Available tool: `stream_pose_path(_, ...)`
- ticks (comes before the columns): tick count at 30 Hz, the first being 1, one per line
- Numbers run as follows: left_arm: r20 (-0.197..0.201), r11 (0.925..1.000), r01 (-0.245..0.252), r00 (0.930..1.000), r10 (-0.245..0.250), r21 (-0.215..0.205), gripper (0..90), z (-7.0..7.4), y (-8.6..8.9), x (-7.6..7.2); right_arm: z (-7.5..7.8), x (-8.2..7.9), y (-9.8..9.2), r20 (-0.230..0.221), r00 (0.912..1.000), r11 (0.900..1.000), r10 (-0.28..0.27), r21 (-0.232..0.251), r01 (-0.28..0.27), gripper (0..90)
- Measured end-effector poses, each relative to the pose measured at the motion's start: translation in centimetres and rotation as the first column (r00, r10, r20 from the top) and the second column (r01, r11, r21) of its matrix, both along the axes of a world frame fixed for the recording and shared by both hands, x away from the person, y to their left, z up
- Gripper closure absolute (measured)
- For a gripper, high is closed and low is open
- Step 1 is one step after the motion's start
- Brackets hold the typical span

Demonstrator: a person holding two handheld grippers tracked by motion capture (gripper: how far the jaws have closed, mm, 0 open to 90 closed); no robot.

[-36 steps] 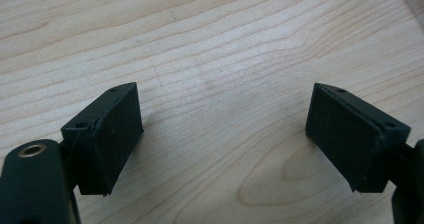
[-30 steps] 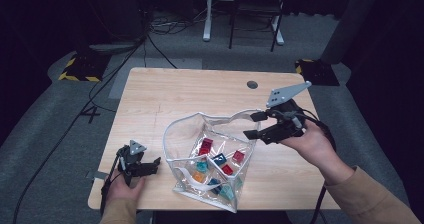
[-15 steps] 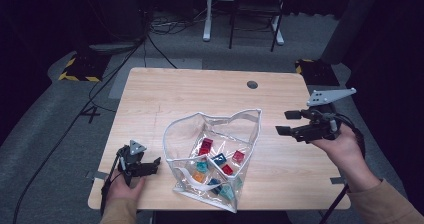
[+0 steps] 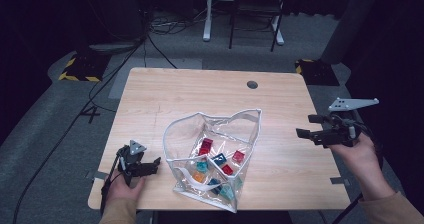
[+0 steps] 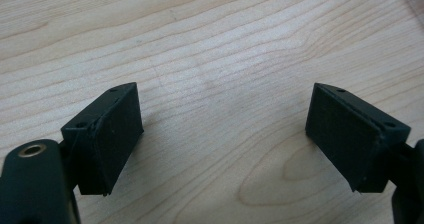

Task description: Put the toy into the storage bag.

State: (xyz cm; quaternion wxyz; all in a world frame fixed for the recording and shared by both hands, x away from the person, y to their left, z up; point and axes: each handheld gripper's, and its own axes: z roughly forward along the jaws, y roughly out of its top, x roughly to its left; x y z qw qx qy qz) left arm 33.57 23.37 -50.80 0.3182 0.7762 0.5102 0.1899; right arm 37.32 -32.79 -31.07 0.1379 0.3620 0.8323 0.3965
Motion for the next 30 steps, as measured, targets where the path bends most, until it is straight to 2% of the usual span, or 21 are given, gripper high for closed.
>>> stream_pose_path(3, 0.000, 1.0000, 0.000, 1.0000, 0.000, 0.000, 15.3, 0.0, 0.0, 0.0, -0.9, -0.1, -0.8, -0.015, 0.9988, 0.999, -0.046, -0.009, 0.046, 16.0)
stream_pose_path(7, 0.000, 1.0000, 0.000, 1.0000, 0.000, 0.000, 15.3, 0.0, 0.0, 0.0, -2.5, -0.1, -1.9, -0.042, 0.9950, 0.996, -0.091, -0.017, 0.090, 15.7)
stream_pose_path(12, 0.000, 1.0000, 0.000, 1.0000, 0.000, 0.000, 15.3, 0.0, 0.0, 0.0, -5.3, 0.0, -3.2, -0.079, 0.9881, 0.991, -0.132, -0.014, 0.131, 15.3)
stream_pose_path(14, 0.000, 1.0000, -0.001, 1.0000, 0.001, -0.001, 15.3, 0.0, 0.0, 0.0, -6.7, 0.1, -3.6, -0.110, 0.9820, 0.988, -0.154, -0.014, 0.153, 15.4)
stream_pose_path(19, 0.000, 1.0000, 0.000, 1.0000, 0.000, 0.000, 15.3, 0.0, 0.0, 0.0, -9.7, 0.0, -3.9, -0.158, 0.9733, 0.986, -0.167, -0.026, 0.165, 15.6)
stream_pose_path(30, 0.000, 1.0000, 0.000, 1.0000, 0.000, 0.000, 15.3, 0.0, 0.0, 0.0, -14.5, -1.0, -3.6, -0.154, 0.9755, 0.987, -0.157, -0.043, 0.152, 15.7)
